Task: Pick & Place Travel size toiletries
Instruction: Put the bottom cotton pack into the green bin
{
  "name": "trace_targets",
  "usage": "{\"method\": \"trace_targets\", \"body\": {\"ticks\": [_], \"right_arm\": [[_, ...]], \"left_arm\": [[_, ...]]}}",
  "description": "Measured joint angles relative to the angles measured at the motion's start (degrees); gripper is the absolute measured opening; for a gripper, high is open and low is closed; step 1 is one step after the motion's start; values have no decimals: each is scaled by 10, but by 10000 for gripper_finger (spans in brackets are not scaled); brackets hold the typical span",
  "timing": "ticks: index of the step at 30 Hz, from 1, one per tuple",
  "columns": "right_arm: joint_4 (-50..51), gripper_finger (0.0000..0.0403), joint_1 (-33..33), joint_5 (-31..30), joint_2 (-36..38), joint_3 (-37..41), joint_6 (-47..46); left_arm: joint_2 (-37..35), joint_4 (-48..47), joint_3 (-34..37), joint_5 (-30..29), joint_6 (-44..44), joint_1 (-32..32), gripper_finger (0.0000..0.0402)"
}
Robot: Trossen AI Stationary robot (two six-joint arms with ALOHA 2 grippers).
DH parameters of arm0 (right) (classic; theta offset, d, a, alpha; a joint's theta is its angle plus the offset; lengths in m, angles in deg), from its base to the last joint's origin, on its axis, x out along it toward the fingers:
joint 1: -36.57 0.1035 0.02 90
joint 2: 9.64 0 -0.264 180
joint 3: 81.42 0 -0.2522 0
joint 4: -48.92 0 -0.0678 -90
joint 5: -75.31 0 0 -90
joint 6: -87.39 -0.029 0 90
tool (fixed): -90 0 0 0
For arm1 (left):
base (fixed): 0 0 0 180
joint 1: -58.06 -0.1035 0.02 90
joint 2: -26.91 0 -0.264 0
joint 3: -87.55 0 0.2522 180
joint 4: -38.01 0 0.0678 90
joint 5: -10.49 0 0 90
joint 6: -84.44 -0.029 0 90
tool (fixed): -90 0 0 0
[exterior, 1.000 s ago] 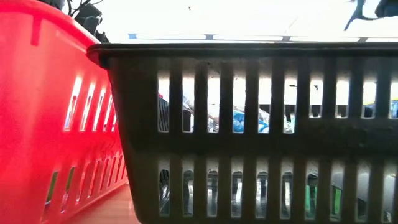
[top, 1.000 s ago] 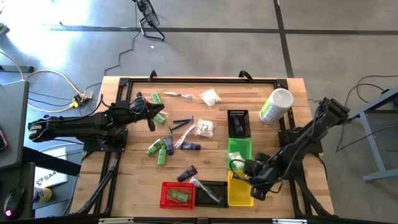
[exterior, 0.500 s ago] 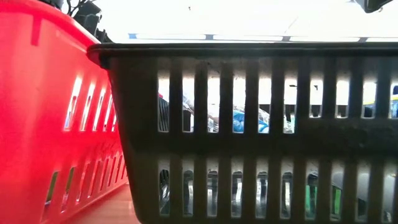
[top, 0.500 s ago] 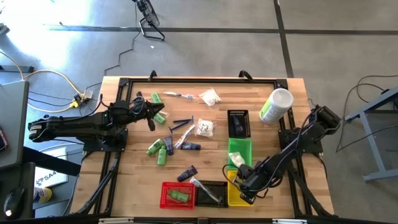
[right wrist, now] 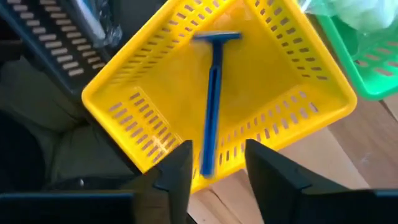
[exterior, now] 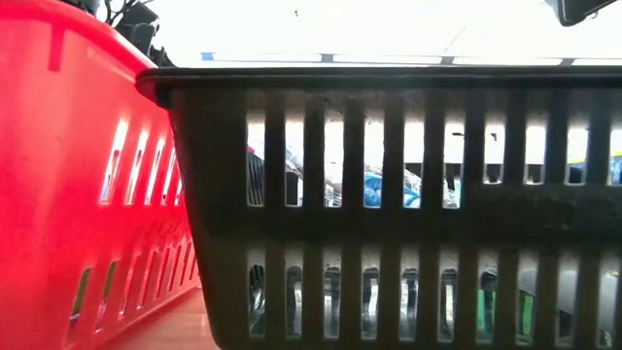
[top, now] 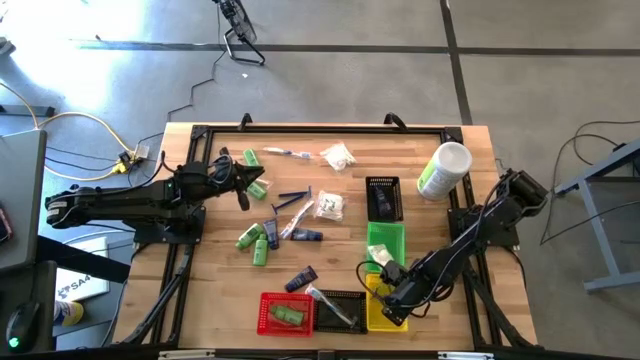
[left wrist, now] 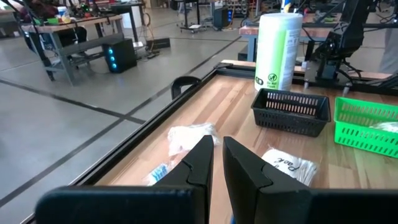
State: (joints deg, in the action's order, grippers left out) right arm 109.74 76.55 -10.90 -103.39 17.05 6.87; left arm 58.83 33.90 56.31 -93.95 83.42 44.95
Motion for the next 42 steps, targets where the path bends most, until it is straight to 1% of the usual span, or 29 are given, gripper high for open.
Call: {"method": "trace_targets", "body": {"ticks": [2, 4, 8, 13, 19, 22, 24, 28, 31, 33, 35, 38, 40, 42], "right_arm": [[0, 158, -3, 16, 0, 0, 18], [0, 164, -9, 44, 0, 0, 25], [-1, 152, -29, 107, 0, 0, 34], [-2, 115, -54, 139, 0, 0, 80], [-1, 51, -89, 226, 0, 0, 110], [-1, 16, -105, 246, 1, 0, 149], [-1, 7, -117, 251, 1, 0, 177], [7, 3, -139, 245, 4, 0, 248], [31, 3, -161, 235, 20, 0, 293], [52, 3, -178, 211, 37, 0, 313], [69, 2, -196, 181, 59, 0, 338], [91, 2, -213, 118, 103, 0, 373], [101, 2, -218, 67, 137, 0, 391], [111, 2, -217, 4, 172, 0, 410]], "left_arm": [[0, -4, 0, 0, 3, 0, 30], [0, -4, 0, 0, 10, 0, 30], [0, -5, 0, 0, 13, 0, 30], [0, -9, 0, 0, 13, 0, 30], [0, -15, 0, 0, 14, 0, 30], [0, -21, 0, 0, 15, 0, 30], [0, -22, 0, 0, 15, 0, 30], [0, -22, 0, 0, 15, 0, 30], [0, -22, 0, 0, 15, 0, 30], [0, -22, 0, 0, 14, 0, 30], [0, -21, 0, 0, 13, 0, 30], [0, -21, 0, 0, 13, 0, 30], [0, -21, 0, 0, 13, 0, 30], [0, -21, 0, 0, 13, 0, 30]]}}
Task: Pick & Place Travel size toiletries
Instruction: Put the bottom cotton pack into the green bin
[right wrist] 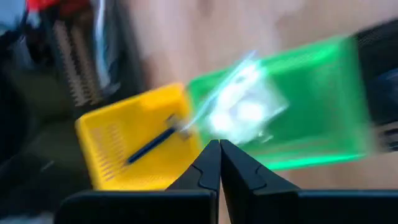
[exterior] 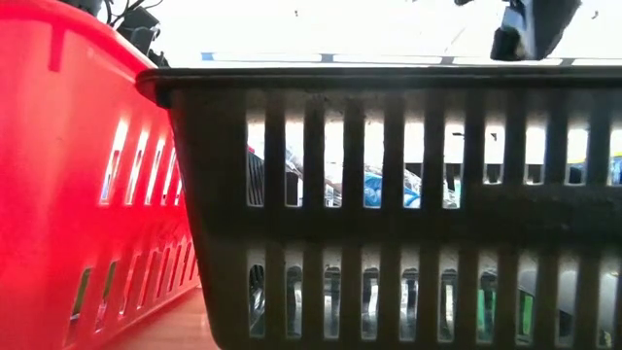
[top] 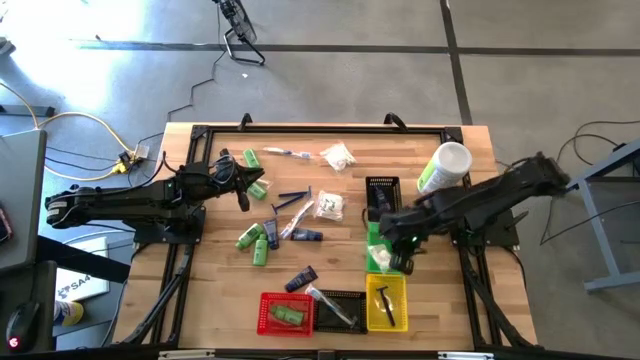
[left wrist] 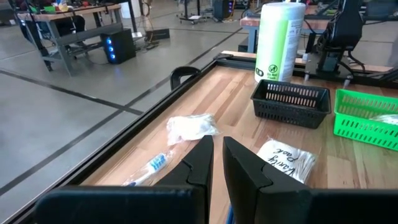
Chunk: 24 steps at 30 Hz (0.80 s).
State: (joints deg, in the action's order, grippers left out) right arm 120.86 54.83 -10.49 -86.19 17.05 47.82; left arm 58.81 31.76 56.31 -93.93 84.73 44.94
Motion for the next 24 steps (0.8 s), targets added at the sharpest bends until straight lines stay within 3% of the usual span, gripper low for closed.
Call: {"method": "trace_targets", "body": {"ticks": [8, 16, 24], "right_arm": [[7, 2, 31, -219, 108, 0, 53], [40, 2, 85, -329, 143, 14, 36], [24, 2, 121, -426, 164, 126, -47]], "left_arm": [[0, 0, 0, -1, 0, 0, 30], [0, 0, 0, -3, 0, 0, 30], [0, 0, 0, -3, -21, 0, 30]]}}
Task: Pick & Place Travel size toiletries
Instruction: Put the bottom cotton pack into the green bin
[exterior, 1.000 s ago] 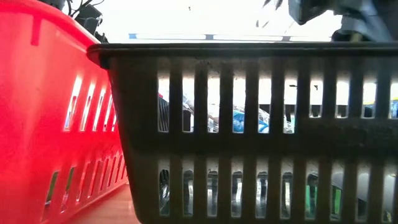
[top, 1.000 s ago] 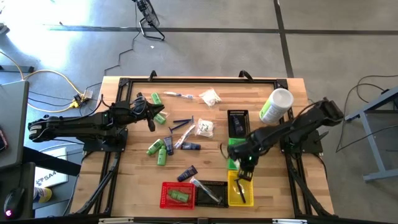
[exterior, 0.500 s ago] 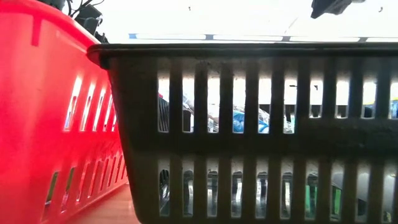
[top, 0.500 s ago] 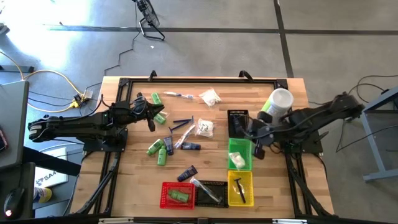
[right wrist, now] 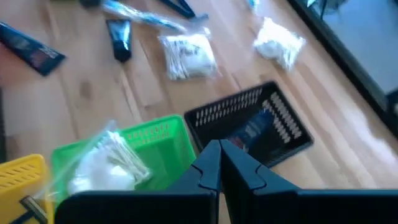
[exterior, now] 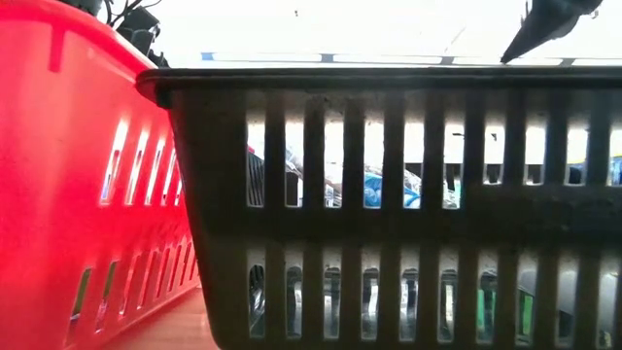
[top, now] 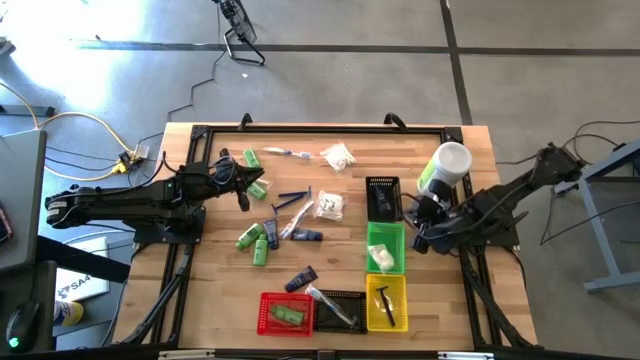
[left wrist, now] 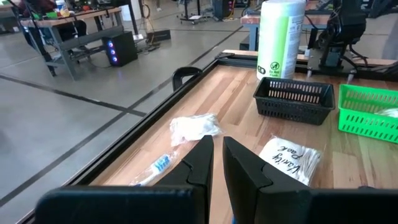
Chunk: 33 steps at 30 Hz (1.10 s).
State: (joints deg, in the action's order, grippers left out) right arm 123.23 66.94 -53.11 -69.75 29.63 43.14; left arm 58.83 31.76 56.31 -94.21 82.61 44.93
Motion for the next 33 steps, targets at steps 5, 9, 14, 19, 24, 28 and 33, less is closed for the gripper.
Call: {"method": "trace_targets", "body": {"ticks": [5, 9, 14, 19, 24, 28, 33], "right_arm": [[-14, 2, 0, -29, 1, 48, -35], [-54, 2, 0, -37, 1, 82, -37], [-136, 2, 0, -37, 13, 121, -13], [-210, 2, -7, -32, 32, 135, 50], [-282, 2, -20, 1, 44, 138, 117], [-325, 2, -35, 33, 45, 138, 163], [-366, 2, -63, 45, 39, 138, 197]], "left_arm": [[0, 0, 0, 0, 0, 0, 30], [0, 0, 0, 0, -13, 0, 30], [0, 0, 0, 0, -32, 0, 30], [0, 0, 0, 0, -40, 0, 30], [0, 0, 0, 0, -40, 0, 30], [0, 0, 0, 0, -40, 0, 30], [0, 1, 0, 0, -41, 0, 30]]}}
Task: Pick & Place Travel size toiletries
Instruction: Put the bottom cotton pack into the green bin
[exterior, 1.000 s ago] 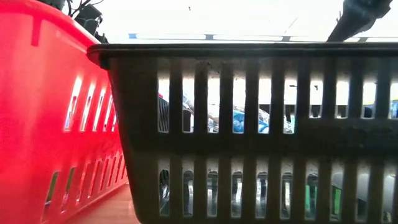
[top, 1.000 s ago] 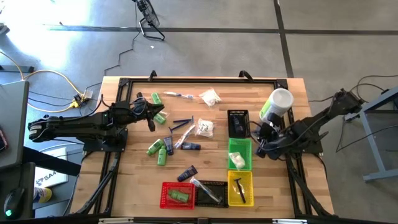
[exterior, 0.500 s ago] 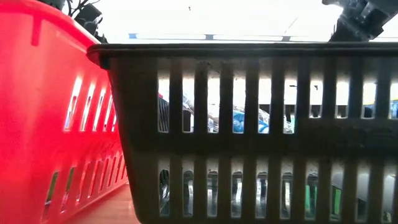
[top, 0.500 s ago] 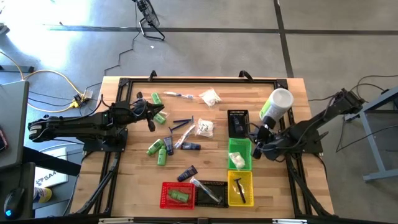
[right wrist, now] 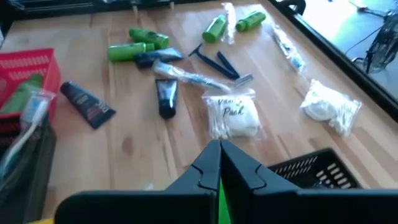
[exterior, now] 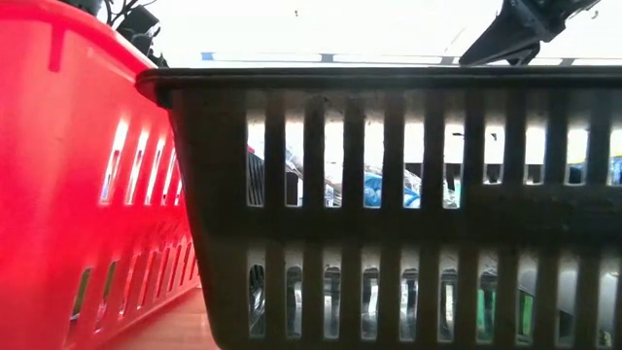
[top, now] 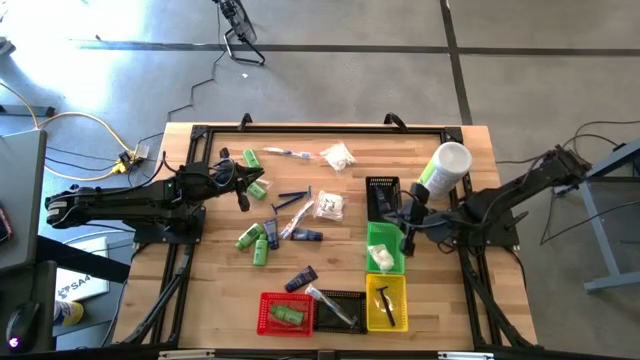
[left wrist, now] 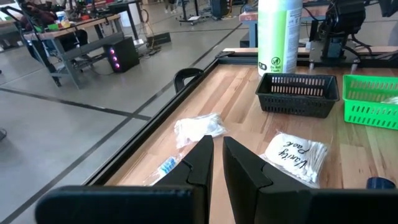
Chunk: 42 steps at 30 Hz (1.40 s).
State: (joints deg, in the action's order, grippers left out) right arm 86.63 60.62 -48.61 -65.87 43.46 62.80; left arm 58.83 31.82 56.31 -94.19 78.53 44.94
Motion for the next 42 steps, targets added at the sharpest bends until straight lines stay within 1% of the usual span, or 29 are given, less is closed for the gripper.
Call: {"method": "trace_targets", "body": {"ticks": [3, 6, 11, 15, 18, 23, 27, 29, 33, 39, 42], "right_arm": [[-15, 2, -19, 3, -6, 0, 15], [-33, 2, -39, 19, -17, 0, 28], [-91, 2, -71, 63, -44, 0, 50], [-141, 2, -92, 102, -70, 0, 90], [-157, 2, -100, 105, -84, 0, 114], [-157, 2, -112, 108, -88, 0, 112], [-172, 2, -128, 163, -88, 0, 109], [-192, 2, -137, 180, -93, 0, 109], [-234, 2, -150, 194, -115, 0, 128], [-332, 2, -163, 194, -166, 0, 195], [-386, 2, -168, 193, -192, 0, 203]], "left_arm": [[0, 0, 0, 0, 0, 0, 30], [0, 0, 0, 0, 0, 0, 30], [0, 0, 0, 0, 0, 0, 30], [0, 0, 0, 0, 0, 0, 30], [0, 0, 0, 0, 0, 0, 30], [0, 0, 0, 0, 0, 0, 30], [0, 0, 0, 0, 0, 0, 30], [0, 2, 0, 0, 0, 0, 30], [0, 10, 0, 0, 0, 0, 30], [0, 16, 0, 2, 1, 0, 30], [0, 16, 0, 2, 1, 0, 30]]}}
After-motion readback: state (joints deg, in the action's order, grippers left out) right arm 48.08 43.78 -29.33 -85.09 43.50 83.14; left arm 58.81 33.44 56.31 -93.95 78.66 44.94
